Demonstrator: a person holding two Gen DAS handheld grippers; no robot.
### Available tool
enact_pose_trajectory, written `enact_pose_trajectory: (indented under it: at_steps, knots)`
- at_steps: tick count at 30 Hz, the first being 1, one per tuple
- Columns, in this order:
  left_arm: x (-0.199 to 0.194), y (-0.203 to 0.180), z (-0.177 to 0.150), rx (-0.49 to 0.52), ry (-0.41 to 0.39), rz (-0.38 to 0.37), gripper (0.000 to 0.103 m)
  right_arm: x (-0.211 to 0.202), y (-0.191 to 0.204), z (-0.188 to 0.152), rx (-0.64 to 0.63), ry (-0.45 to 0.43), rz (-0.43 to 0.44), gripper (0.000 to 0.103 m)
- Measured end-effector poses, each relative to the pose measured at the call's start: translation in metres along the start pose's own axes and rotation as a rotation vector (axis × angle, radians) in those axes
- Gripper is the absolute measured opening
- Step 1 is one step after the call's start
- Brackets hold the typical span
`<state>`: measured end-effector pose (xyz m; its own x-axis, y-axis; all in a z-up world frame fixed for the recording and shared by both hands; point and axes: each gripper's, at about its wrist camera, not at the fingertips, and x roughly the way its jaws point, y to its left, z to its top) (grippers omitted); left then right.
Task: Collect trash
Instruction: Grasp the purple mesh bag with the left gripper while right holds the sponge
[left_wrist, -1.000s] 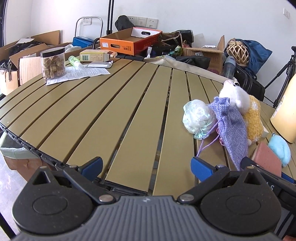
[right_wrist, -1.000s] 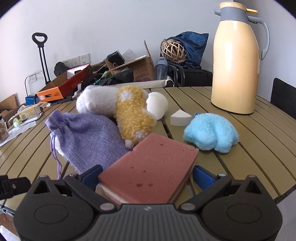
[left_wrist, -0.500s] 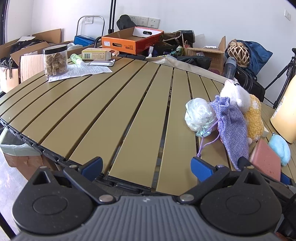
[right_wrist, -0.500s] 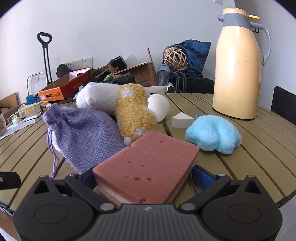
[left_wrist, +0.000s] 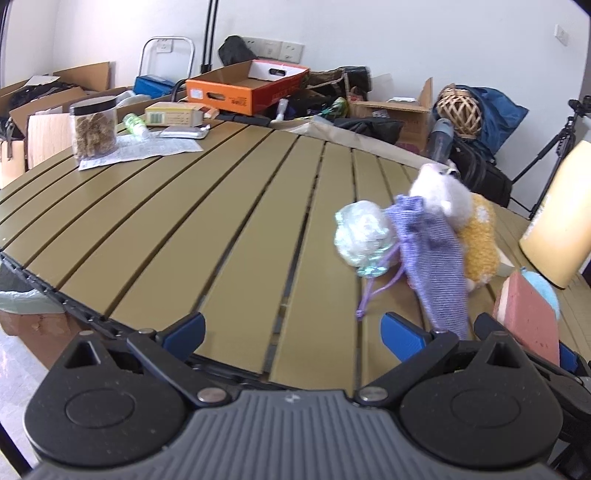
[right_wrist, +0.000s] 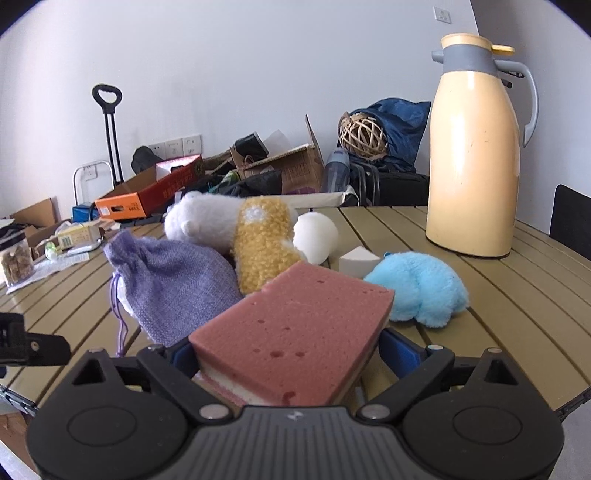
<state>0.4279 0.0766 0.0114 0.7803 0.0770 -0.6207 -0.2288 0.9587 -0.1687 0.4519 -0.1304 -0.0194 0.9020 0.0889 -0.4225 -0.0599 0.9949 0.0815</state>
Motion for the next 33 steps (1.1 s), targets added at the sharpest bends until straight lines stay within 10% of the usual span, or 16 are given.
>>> enact_pose_trajectory:
  at_steps: [21,33]
  knots:
    - [0.024,-0.083,-0.010,0.109,-0.038,-0.170,0.103,-0.034,-0.096,0.013,0.128,-0.093,-0.113,0.097]
    - [0.063,-0.090,0.004,0.020,-0.021,-0.200,0.071,-0.034,-0.121,0.009,0.167,-0.085,-0.134,0.097]
